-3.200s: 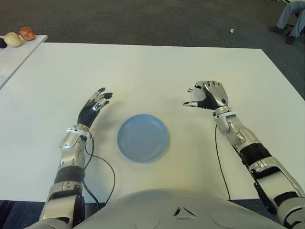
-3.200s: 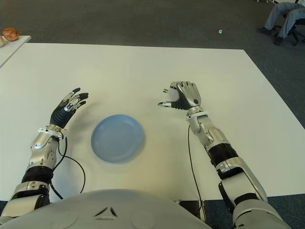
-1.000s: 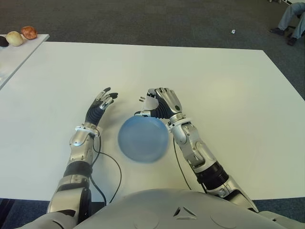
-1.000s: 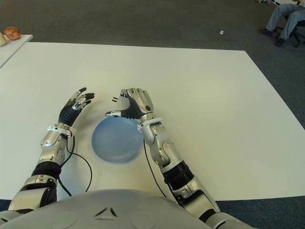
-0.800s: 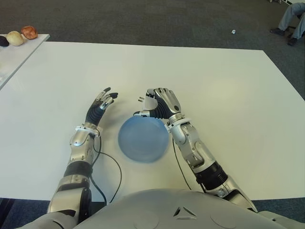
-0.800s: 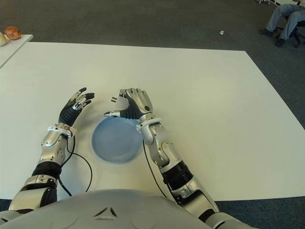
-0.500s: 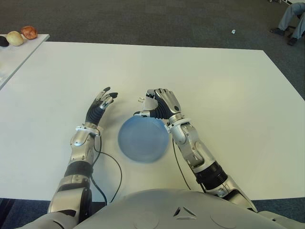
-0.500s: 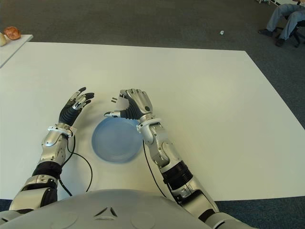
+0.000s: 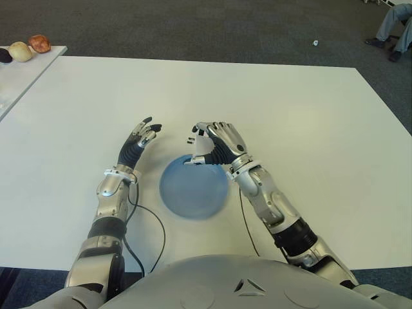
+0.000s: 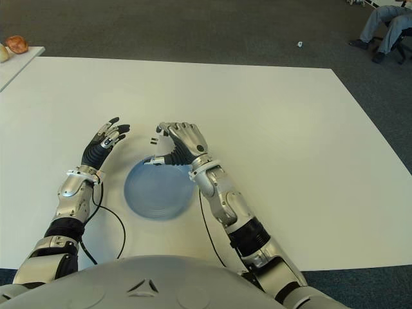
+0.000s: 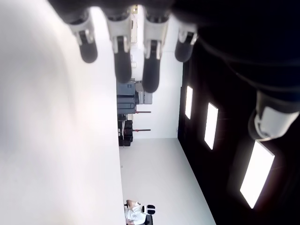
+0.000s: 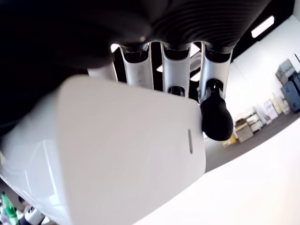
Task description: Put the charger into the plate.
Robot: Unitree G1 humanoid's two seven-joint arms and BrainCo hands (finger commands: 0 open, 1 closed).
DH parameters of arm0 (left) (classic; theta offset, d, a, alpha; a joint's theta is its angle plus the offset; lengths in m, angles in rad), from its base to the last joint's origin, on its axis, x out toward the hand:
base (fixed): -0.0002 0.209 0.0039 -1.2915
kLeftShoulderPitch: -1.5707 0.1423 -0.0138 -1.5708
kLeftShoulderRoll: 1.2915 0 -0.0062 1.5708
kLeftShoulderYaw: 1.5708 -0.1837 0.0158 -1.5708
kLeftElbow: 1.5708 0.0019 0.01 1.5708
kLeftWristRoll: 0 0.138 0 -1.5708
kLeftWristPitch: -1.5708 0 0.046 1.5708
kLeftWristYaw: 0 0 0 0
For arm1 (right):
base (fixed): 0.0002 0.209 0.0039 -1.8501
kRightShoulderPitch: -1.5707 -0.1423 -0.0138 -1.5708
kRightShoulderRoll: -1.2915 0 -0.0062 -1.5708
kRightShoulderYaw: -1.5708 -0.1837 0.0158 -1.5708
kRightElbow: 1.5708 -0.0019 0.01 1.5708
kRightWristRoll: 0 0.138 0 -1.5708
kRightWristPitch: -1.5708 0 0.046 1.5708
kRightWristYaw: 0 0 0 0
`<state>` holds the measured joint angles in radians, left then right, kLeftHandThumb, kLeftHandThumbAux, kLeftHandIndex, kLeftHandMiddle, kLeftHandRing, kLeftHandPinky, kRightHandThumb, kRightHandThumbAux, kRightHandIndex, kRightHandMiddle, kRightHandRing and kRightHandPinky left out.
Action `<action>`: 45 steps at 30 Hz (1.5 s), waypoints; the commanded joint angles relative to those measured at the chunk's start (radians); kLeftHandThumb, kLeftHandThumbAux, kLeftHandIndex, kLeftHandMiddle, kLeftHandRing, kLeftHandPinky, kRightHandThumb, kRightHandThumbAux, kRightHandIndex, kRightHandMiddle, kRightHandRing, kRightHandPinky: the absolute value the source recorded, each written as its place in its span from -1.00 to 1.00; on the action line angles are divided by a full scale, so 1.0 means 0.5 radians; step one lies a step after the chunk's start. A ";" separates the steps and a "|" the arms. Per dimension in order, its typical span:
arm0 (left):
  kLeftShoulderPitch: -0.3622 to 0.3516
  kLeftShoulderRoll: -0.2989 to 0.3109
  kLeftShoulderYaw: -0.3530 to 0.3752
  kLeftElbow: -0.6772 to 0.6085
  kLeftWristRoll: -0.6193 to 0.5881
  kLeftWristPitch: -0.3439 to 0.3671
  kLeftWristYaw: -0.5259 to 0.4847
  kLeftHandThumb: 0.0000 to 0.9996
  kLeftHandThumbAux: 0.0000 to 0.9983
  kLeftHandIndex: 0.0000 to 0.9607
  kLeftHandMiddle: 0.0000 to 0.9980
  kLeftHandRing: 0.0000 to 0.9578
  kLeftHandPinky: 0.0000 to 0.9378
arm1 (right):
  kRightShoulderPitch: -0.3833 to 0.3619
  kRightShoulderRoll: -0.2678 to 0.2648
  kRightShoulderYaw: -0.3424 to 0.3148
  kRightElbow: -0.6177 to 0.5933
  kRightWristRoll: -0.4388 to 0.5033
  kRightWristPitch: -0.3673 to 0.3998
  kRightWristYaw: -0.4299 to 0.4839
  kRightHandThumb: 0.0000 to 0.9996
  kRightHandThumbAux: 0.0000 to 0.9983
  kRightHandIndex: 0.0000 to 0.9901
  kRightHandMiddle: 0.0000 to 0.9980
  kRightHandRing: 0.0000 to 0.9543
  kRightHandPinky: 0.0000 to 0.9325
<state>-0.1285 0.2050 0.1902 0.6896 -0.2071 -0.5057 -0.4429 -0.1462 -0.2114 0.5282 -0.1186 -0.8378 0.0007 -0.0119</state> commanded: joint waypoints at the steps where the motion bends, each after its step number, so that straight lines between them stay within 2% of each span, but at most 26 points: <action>1: 0.019 -0.004 -0.004 0.002 0.008 0.007 0.010 -1.00 -0.15 -0.80 -0.56 -0.68 -1.00 | 0.026 0.015 -0.021 -0.040 0.090 -0.012 0.079 -0.35 -0.69 -0.99 -0.99 -0.99 -0.99; 14: 0.014 -0.011 -0.004 0.006 -0.017 0.030 -0.003 -1.00 -0.13 -0.80 -0.55 -0.69 -1.00 | 0.034 0.003 -0.051 -0.130 0.133 0.008 0.176 -0.35 -0.75 -1.00 -1.00 -1.00 -1.00; 23: 0.004 -0.002 0.005 0.018 -0.044 0.068 -0.023 -1.00 -0.14 -0.79 -0.49 -0.62 -0.95 | 0.032 0.005 -0.057 -0.144 0.111 0.012 0.199 -0.35 -0.75 -1.00 -1.00 -1.00 -1.00; 45: -0.009 0.011 0.010 0.053 -0.065 0.056 -0.082 -1.00 -0.11 -0.81 -0.46 -0.54 -0.86 | 0.041 0.018 -0.082 -0.137 0.084 0.002 0.140 -0.41 -0.70 -1.00 -1.00 -1.00 -1.00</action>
<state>-0.1312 0.2051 0.1893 0.7021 -0.2327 -0.4877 -0.4689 -0.1334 -0.2043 0.4946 -0.1914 -0.7917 0.0004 0.0656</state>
